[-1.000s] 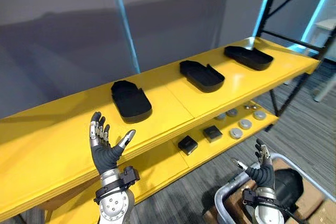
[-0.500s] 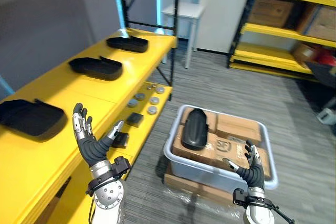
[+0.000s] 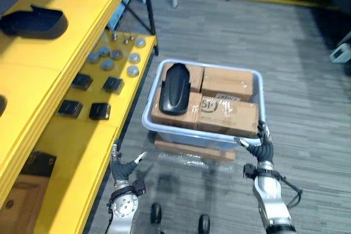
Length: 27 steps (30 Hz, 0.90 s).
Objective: Walk over and take plastic housings, then place them on the shelf
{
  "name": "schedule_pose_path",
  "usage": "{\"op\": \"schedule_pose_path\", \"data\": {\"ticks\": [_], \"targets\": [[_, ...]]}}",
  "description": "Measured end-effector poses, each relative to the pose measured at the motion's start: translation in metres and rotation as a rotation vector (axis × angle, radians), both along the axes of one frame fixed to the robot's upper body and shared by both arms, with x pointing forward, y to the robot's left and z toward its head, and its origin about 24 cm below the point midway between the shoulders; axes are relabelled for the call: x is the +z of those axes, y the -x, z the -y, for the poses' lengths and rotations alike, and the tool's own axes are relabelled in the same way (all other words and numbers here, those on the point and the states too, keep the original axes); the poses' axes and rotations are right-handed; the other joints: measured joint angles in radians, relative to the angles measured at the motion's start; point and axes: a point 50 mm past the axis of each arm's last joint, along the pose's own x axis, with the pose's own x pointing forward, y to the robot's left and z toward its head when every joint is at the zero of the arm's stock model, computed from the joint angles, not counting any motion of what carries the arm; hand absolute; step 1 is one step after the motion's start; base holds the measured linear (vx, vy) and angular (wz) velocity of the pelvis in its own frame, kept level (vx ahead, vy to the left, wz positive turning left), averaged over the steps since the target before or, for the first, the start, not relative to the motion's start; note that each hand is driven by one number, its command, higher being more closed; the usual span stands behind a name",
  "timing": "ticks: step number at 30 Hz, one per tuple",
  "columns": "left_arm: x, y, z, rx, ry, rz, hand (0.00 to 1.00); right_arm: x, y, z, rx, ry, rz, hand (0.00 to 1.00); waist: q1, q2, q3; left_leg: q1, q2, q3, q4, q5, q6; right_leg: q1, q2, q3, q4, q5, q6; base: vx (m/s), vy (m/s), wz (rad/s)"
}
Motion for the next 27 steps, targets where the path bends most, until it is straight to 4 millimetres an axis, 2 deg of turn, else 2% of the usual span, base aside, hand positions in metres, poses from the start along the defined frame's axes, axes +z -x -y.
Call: {"op": "schedule_pose_path", "data": {"ticks": [3,4,6,9,10,12,13,15,16,18,19,20,21,22,24,27], "targets": [[-0.006,0.002,0.003,-0.021,-0.027,-0.029,0.00,0.020,-0.014,0.000,-0.030,-0.013,0.058,0.00,0.030,0.015,0.017,-0.003,-0.017,-0.029,-0.023,0.021,0.003,-0.001,-0.012,-0.027,0.004,-0.005,-0.008,0.01,0.023,0.32],[-0.006,0.002,0.004,-0.028,-0.040,-0.033,0.00,0.023,-0.015,-0.001,-0.036,-0.018,0.069,0.00,0.030,0.015,0.017,-0.006,-0.025,-0.042,-0.031,0.027,0.006,0.000,-0.016,-0.040,0.005,-0.009,-0.013,0.03,0.035,0.30],[-0.007,0.003,0.006,-0.040,-0.038,-0.036,0.00,0.023,-0.014,-0.001,-0.048,-0.025,0.077,0.00,0.031,0.015,0.017,-0.005,-0.032,-0.050,-0.048,0.037,0.013,0.000,-0.022,-0.039,0.005,-0.010,-0.014,0.03,0.039,0.25],[-0.005,0.007,0.013,-0.060,0.007,-0.023,0.00,0.013,0.002,-0.007,-0.044,-0.064,0.074,0.00,0.025,0.015,0.017,0.008,-0.045,-0.049,-0.047,0.033,0.013,0.014,-0.035,-0.036,0.005,-0.013,-0.011,0.04,0.056,0.07],[-0.002,0.010,0.015,-0.066,0.039,-0.005,0.00,0.003,0.013,-0.009,-0.047,-0.086,0.053,0.00,0.020,0.014,0.018,0.022,-0.052,-0.049,-0.026,0.012,0.013,0.038,-0.045,-0.038,0.007,-0.024,-0.006,0.06,0.067,0.01],[0.000,0.017,0.018,-0.065,0.083,0.011,0.00,-0.019,0.029,-0.012,-0.045,-0.109,-0.016,0.00,0.020,0.015,0.018,0.022,-0.056,-0.047,0.115,-0.081,0.015,0.092,-0.052,-0.038,0.030,-0.058,0.003,0.07,0.066,-0.04],[-0.001,0.022,0.018,-0.065,0.093,0.012,0.00,-0.030,0.039,-0.014,-0.030,-0.120,-0.053,0.00,0.017,0.019,0.018,0.021,-0.048,-0.049,0.236,-0.154,0.009,0.136,-0.047,-0.038,0.054,-0.089,0.001,0.05,0.051,-0.06],[-0.001,0.026,0.016,-0.062,0.107,0.014,0.00,-0.031,0.047,-0.020,0.008,-0.118,-0.055,0.00,0.009,0.019,0.016,-0.001,-0.040,-0.073,0.387,-0.214,-0.015,0.171,-0.034,-0.040,0.093,-0.127,0.000,0.04,0.061,0.04],[-0.001,0.025,0.016,-0.061,0.111,0.016,0.00,-0.023,0.046,-0.021,0.018,-0.114,-0.024,0.00,0.008,0.018,0.015,-0.028,-0.042,-0.093,0.449,-0.216,-0.020,0.173,-0.035,-0.040,0.104,-0.136,-0.003,0.02,0.046,0.09],[0.001,0.024,0.016,-0.056,0.132,0.023,0.00,-0.014,0.043,-0.023,0.029,-0.114,0.015,0.00,0.006,0.013,0.016,-0.059,-0.059,-0.097,0.483,-0.220,-0.029,0.185,-0.056,-0.040,0.088,-0.138,-0.011,0.03,0.080,0.09],[0.001,0.025,0.015,-0.054,0.133,0.028,0.00,-0.013,0.042,-0.024,0.033,-0.115,0.018,0.00,0.007,0.012,0.015,-0.059,-0.065,-0.099,0.441,-0.223,-0.034,0.194,-0.068,-0.040,0.079,-0.137,-0.010,0.07,0.149,0.08],[0.004,0.026,0.013,-0.051,0.132,0.038,0.00,-0.012,0.040,-0.023,0.035,-0.113,0.018,0.00,0.008,0.014,0.013,-0.059,-0.064,-0.104,0.346,-0.212,-0.027,0.204,-0.081,-0.040,0.066,-0.132,-0.002,0.06,0.139,-0.06],[0.007,0.026,0.012,-0.046,0.131,0.050,0.00,-0.012,0.039,-0.024,0.035,-0.113,0.020,0.00,0.010,0.015,0.012,-0.053,-0.064,-0.102,0.278,-0.148,-0.015,0.211,-0.089,-0.037,0.051,-0.125,0.011,0.11,0.165,-0.14],[0.010,0.025,0.012,-0.051,0.126,0.067,0.00,-0.014,0.039,-0.026,0.033,-0.124,0.014,0.00,0.014,-0.011,0.000,-0.027,-0.087,-0.072,0.218,-0.096,0.025,0.206,-0.119,-0.024,0.029,-0.110,0.032,0.17,0.179,-0.18],[0.019,0.024,0.011,-0.054,0.121,0.105,0.00,-0.009,0.035,-0.032,0.051,-0.131,0.029,0.00,0.025,-0.025,-0.011,-0.038,-0.103,-0.032,0.235,-0.104,0.053,0.192,-0.148,0.023,0.014,-0.087,0.065,0.21,0.200,-0.35],[0.025,0.024,0.013,-0.074,0.116,0.132,0.00,-0.003,0.029,-0.042,0.081,-0.124,0.043,0.00,0.024,-0.023,-0.015,-0.009,-0.101,0.018,0.261,-0.155,0.082,0.153,-0.164,0.049,0.116,-0.080,0.074,0.21,0.209,-0.52]]}}
